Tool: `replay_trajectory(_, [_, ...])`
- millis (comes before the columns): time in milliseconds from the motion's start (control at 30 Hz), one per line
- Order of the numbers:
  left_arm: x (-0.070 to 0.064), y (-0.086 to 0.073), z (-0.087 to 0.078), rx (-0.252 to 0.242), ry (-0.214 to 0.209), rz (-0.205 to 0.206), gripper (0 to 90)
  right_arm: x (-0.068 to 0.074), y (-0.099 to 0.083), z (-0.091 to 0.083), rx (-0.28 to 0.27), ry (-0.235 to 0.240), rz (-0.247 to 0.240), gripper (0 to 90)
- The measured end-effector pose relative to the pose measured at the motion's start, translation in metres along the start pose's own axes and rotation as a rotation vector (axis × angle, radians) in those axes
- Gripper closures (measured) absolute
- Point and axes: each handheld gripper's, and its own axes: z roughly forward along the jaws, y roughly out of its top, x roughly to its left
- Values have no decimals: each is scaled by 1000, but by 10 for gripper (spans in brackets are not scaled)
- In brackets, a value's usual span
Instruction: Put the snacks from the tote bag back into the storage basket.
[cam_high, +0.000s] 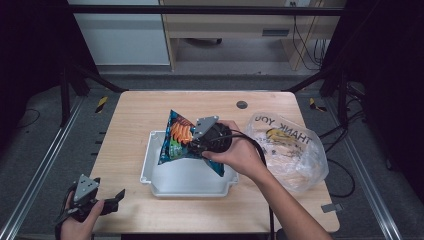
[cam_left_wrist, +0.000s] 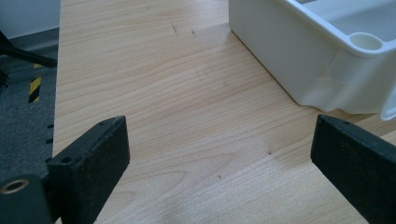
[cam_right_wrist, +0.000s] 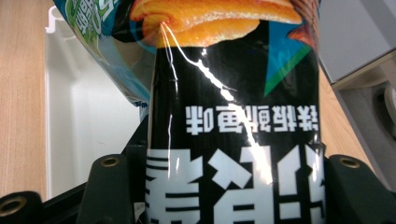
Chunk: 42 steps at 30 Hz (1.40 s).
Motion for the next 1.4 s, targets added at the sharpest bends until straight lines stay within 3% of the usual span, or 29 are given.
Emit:
replay_trajectory(667, [0,0,1,0,-3,2,41,5,-4,23,50,53,-30,421])
replay_trajectory(1400, [-1,1,1,-3,-5,3,41,13,-4,38,60,90,-41,421])
